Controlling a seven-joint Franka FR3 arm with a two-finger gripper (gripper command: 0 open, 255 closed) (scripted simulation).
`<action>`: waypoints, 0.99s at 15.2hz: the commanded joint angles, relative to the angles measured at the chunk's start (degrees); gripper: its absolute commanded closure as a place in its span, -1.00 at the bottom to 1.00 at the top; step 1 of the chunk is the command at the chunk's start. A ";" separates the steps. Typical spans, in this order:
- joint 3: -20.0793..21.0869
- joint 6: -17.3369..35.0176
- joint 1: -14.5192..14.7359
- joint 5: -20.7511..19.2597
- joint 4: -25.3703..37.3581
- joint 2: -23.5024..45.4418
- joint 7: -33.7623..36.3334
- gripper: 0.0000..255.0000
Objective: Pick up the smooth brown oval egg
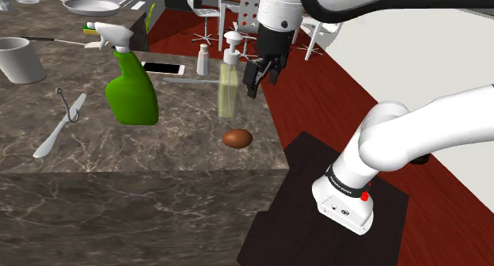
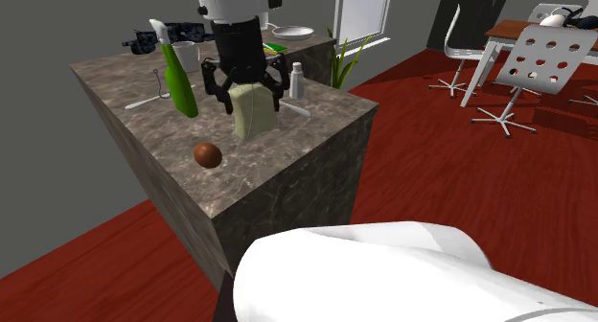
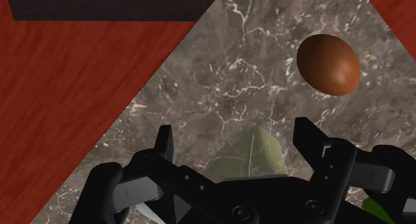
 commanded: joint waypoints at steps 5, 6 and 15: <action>9.28 4.28 1.95 2.54 0.00 5.09 8.78 -1.00; 10.88 5.00 2.11 2.77 0.31 6.27 10.29 -1.00; 16.44 11.84 2.18 3.34 -2.10 11.19 14.76 -1.00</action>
